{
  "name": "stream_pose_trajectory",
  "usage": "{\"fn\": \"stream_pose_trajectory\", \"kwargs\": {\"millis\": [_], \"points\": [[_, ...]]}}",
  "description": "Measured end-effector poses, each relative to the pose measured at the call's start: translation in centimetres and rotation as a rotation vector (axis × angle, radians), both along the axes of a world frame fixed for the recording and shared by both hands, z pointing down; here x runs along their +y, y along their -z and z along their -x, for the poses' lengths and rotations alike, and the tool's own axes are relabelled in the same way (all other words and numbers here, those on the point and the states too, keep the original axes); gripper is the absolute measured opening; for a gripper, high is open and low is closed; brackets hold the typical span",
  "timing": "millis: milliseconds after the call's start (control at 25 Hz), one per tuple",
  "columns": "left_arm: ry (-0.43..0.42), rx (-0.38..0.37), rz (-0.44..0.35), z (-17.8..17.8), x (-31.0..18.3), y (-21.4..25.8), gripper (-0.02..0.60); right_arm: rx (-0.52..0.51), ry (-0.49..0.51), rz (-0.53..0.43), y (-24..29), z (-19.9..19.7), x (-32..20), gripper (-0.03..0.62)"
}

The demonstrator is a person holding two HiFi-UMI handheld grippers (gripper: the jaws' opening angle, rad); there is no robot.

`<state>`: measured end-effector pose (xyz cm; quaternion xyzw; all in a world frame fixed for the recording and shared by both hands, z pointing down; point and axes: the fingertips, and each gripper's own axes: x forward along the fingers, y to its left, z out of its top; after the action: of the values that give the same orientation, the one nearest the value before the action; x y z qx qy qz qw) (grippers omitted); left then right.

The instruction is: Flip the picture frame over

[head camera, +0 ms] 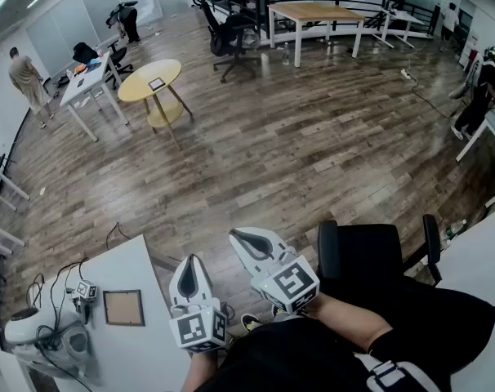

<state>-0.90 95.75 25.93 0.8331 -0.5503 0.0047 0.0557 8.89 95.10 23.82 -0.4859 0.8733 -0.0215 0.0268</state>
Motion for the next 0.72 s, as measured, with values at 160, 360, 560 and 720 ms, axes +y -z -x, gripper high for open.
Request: {"fn": "stream_pose_trajectory", "kwargs": {"millis": [160, 360, 560, 720], "points": [[-0.016, -0.001, 0.008, -1.4, 0.3, 0.0, 0.021, -0.005, -0.008, 0.012, -0.1, -1.2, 0.3, 0.020], [-0.034, 0.002, -0.002, -1.1, 0.4, 0.3, 0.021, -0.001, -0.034, 0.007, -0.1, -0.7, 0.5, 0.020], [-0.032, -0.013, -0.012, 1.3, -0.4, 0.3, 0.021, -0.012, -0.053, 0.006, -0.1, 0.9, -0.3, 0.020], [-0.010, 0.014, 0.012, 4.3, -0.1, -0.1, 0.021, -0.006, -0.058, 0.005, -0.4, 2.7, 0.0, 0.020]]}}
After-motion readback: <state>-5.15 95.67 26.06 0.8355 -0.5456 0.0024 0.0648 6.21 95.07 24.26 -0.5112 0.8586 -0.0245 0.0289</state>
